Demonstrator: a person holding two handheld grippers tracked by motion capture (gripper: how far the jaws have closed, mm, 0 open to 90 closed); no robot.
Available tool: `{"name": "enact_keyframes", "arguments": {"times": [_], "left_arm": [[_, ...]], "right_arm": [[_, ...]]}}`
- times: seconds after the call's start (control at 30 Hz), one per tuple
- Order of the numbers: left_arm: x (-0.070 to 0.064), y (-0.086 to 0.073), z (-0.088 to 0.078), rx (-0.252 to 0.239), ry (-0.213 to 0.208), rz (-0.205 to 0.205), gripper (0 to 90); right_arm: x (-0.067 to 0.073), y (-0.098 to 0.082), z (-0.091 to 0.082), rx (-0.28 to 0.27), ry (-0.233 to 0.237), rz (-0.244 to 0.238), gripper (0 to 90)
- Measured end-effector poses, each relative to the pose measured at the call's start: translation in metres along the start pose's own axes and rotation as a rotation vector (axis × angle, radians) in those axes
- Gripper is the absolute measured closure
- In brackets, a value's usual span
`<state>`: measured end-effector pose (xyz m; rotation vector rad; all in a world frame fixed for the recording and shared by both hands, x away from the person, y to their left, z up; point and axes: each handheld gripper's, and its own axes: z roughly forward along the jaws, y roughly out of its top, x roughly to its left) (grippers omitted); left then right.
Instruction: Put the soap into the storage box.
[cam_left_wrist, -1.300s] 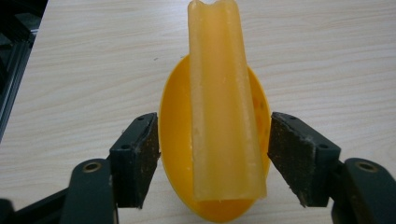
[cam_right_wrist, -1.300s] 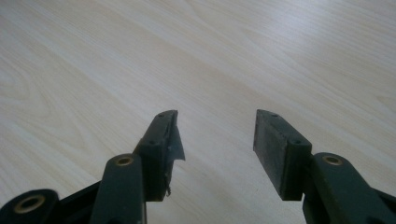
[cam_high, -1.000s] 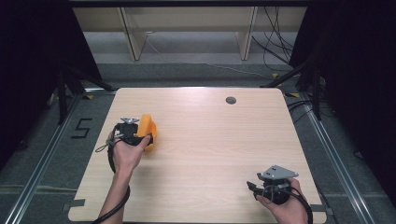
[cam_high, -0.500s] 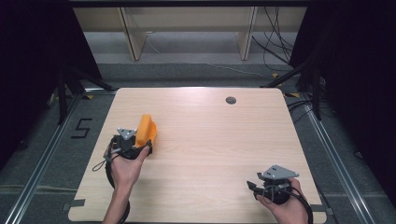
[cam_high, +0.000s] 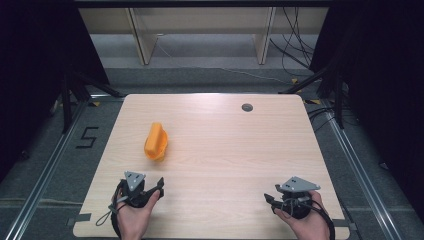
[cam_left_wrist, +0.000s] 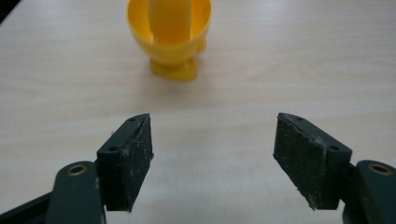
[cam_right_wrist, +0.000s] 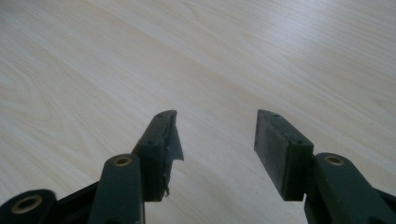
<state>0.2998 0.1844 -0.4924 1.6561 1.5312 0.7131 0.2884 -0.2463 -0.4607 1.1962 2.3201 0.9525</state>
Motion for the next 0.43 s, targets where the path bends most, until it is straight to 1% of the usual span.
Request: {"name": "enact_keyframes", "arguments": {"times": [0.07,0.1,0.13,0.17,0.2,0.27,0.37,0.43], "left_arm": [[0.0,-0.0072,-0.0029,0.018,0.02,0.017,27.8],[0.0001,-0.0095,-0.0036,0.01,0.014,0.014,28.3],[-0.0002,-0.011,-0.0037,-0.003,-0.001,0.001,28.5],[0.0003,-0.0111,-0.0045,0.001,-0.001,0.005,28.5],[0.0001,-0.0109,-0.0043,-0.006,-0.001,0.003,28.6],[-0.0003,-0.0106,-0.0035,-0.02,-0.007,0.008,28.8],[-0.0003,-0.013,-0.0012,-0.021,-0.01,0.002,28.6],[0.0007,-0.0131,0.0005,-0.007,-0.007,0.008,28.6]], "right_arm": [[0.0,0.0,0.0,-0.001,0.0,0.0,49.0],[-0.001,-0.0005,0.0006,-0.007,-0.005,-0.018,49.0],[-0.0009,-0.0004,0.0006,-0.011,-0.006,-0.015,48.9],[-0.0009,-0.0004,0.0006,-0.013,-0.007,-0.016,48.9],[-0.0009,-0.0004,0.0004,-0.012,-0.007,-0.014,48.8],[0.0,-0.0005,-0.0003,-0.01,-0.013,0.003,48.7],[-0.0002,-0.0005,-0.0001,-0.01,-0.014,0.003,48.7],[-0.0004,-0.0006,-0.0002,-0.011,-0.014,0.003,48.7]]}}
